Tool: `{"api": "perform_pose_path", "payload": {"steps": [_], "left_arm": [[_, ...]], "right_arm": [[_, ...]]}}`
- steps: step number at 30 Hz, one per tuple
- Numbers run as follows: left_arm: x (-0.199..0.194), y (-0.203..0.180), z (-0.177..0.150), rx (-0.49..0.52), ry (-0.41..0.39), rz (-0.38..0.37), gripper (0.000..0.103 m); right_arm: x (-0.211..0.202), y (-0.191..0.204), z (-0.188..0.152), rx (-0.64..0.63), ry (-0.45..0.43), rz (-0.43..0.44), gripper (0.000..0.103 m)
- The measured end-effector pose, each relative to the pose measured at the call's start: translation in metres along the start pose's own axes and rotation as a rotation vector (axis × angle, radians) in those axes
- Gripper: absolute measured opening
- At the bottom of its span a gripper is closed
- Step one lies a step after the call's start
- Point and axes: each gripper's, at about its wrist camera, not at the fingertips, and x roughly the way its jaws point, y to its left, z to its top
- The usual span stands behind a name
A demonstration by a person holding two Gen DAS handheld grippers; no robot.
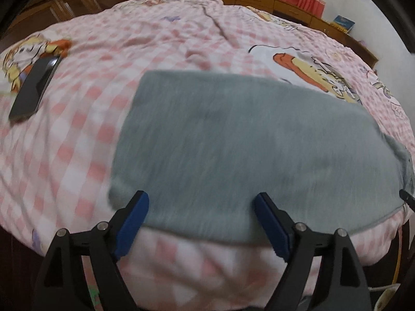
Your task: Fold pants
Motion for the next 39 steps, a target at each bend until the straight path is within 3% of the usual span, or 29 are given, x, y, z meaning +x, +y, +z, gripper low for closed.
{"api": "perform_pose_path", "payload": {"steps": [3, 6, 10, 13, 15, 19, 23, 30, 39], "left_arm": [[-0.008, 0.01, -0.009, -0.027, 0.012, 0.003, 0.087], [-0.019, 0.027, -0.017, -0.102, 0.0, -0.01, 0.087], [-0.034, 0.05, -0.03, -0.243, -0.021, -0.125, 0.086], [-0.036, 0.052, -0.033, -0.273, -0.026, -0.172, 0.086], [-0.035, 0.049, -0.034, -0.278, -0.019, -0.184, 0.083], [-0.031, 0.029, -0.034, -0.276, 0.005, -0.307, 0.08], [-0.022, 0.006, -0.033, -0.237, 0.024, -0.36, 0.079], [-0.013, -0.004, -0.023, -0.299, -0.001, -0.46, 0.079], [-0.01, -0.035, -0.027, -0.242, -0.006, -0.504, 0.08]], "right_arm": [[-0.012, 0.008, 0.003, -0.003, 0.004, -0.014, 0.034], [-0.03, 0.025, 0.004, -0.015, -0.028, 0.09, 0.034], [-0.034, 0.06, 0.002, -0.067, -0.011, 0.194, 0.034], [-0.021, 0.088, -0.007, -0.114, 0.048, 0.239, 0.034], [-0.01, 0.107, -0.017, -0.154, 0.074, 0.219, 0.037], [-0.006, 0.124, -0.027, -0.212, 0.038, 0.14, 0.041], [-0.006, 0.118, -0.028, -0.189, 0.037, 0.166, 0.041], [-0.004, 0.115, -0.027, -0.181, 0.022, 0.178, 0.042], [-0.005, 0.113, -0.027, -0.178, 0.014, 0.186, 0.042]]}}
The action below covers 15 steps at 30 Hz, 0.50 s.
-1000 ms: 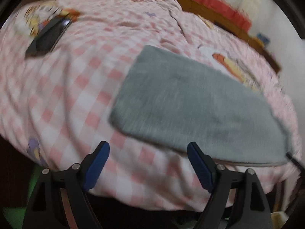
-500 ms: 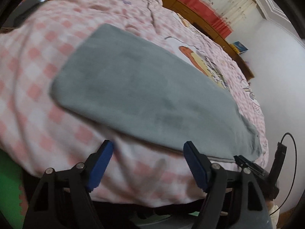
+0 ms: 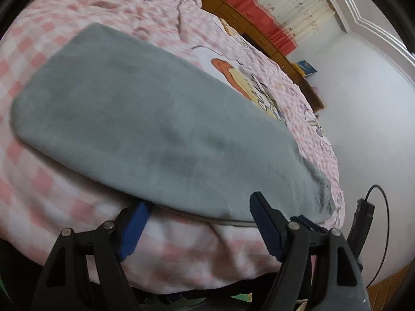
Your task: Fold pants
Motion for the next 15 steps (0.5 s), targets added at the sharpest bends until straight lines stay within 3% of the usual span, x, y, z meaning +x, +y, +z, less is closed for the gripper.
{"api": "perform_pose_path", "payload": {"steps": [4, 10, 15], "left_arm": [[0.001, 0.004, 0.001, -0.005, -0.058, 0.019, 0.078], [-0.023, 0.045, 0.014, -0.171, -0.222, 0.078, 0.076], [-0.023, 0.069, 0.021, -0.256, -0.259, 0.026, 0.076]], "right_arm": [[0.0, 0.0, 0.0, -0.002, -0.001, 0.0, 0.043], [0.0, 0.001, 0.0, -0.005, -0.002, -0.004, 0.043], [0.0, 0.002, -0.001, -0.01, -0.001, -0.013, 0.043]]}}
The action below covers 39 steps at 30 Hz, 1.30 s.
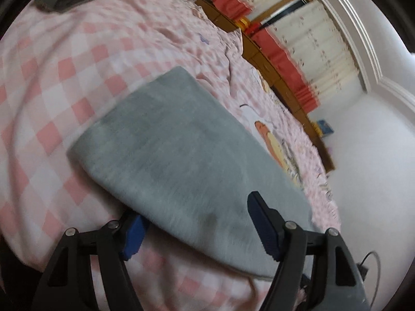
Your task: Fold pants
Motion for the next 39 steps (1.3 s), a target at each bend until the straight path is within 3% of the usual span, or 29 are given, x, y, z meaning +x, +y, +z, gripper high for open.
{"api": "perform_pose_path", "payload": {"steps": [3, 5, 6, 10, 17, 23, 33, 36, 39], "left_arm": [[0.005, -0.001, 0.007, -0.011, -0.016, 0.0, 0.069], [0.005, -0.005, 0.01, 0.041, -0.027, 0.08, 0.025], [0.004, -0.005, 0.012, 0.061, -0.024, 0.105, 0.022], [-0.007, -0.009, 0.017, 0.087, -0.031, 0.071, 0.017], [-0.031, -0.085, 0.016, 0.433, -0.076, 0.068, 0.016], [-0.018, -0.153, -0.005, 0.63, 0.028, -0.02, 0.016], [0.053, -0.179, -0.08, 0.711, 0.299, -0.026, 0.017], [0.063, -0.18, -0.098, 0.754, 0.335, 0.026, 0.03], [0.062, -0.18, -0.105, 0.754, 0.355, 0.013, 0.046]], "right_arm": [[0.0, 0.0, 0.001, 0.0, 0.004, -0.002, 0.043], [0.0, 0.001, 0.001, 0.002, 0.006, -0.003, 0.043], [0.0, 0.001, 0.001, 0.002, 0.005, -0.003, 0.043], [0.0, 0.0, 0.001, 0.0, 0.004, 0.0, 0.043], [-0.001, -0.004, 0.002, 0.021, -0.005, 0.027, 0.043], [-0.007, -0.012, 0.001, 0.061, -0.011, 0.081, 0.043], [-0.011, -0.025, -0.002, 0.105, -0.019, 0.168, 0.043], [-0.008, -0.026, -0.003, 0.106, -0.014, 0.177, 0.043], [-0.002, -0.028, -0.003, 0.103, -0.006, 0.194, 0.05]]}}
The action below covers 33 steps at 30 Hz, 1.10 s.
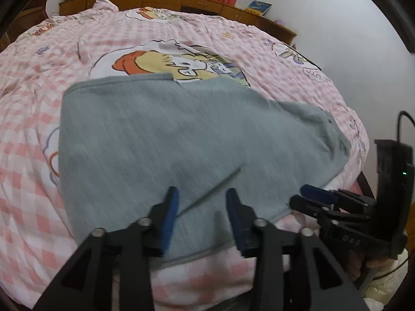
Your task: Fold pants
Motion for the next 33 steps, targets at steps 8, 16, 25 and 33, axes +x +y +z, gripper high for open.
{"api": "perform_pose_path", "payload": {"steps": [8, 16, 25, 33], "left_arm": [[-0.025, 0.018, -0.02, -0.052, -0.001, 0.026, 0.057], [-0.044, 0.031, -0.039, -0.058, -0.035, 0.106, 0.057], [-0.053, 0.037, -0.046, -0.073, -0.049, 0.08, 0.058], [-0.049, 0.05, -0.052, -0.13, -0.017, 0.03, 0.057]], "right_arm": [[-0.003, 0.011, 0.022, -0.008, 0.055, 0.053, 0.055], [0.007, 0.054, 0.079, -0.062, 0.095, 0.311, 0.055], [0.063, 0.068, 0.11, -0.054, 0.22, 0.388, 0.044], [0.081, 0.077, 0.118, -0.023, 0.25, 0.461, 0.041]]}}
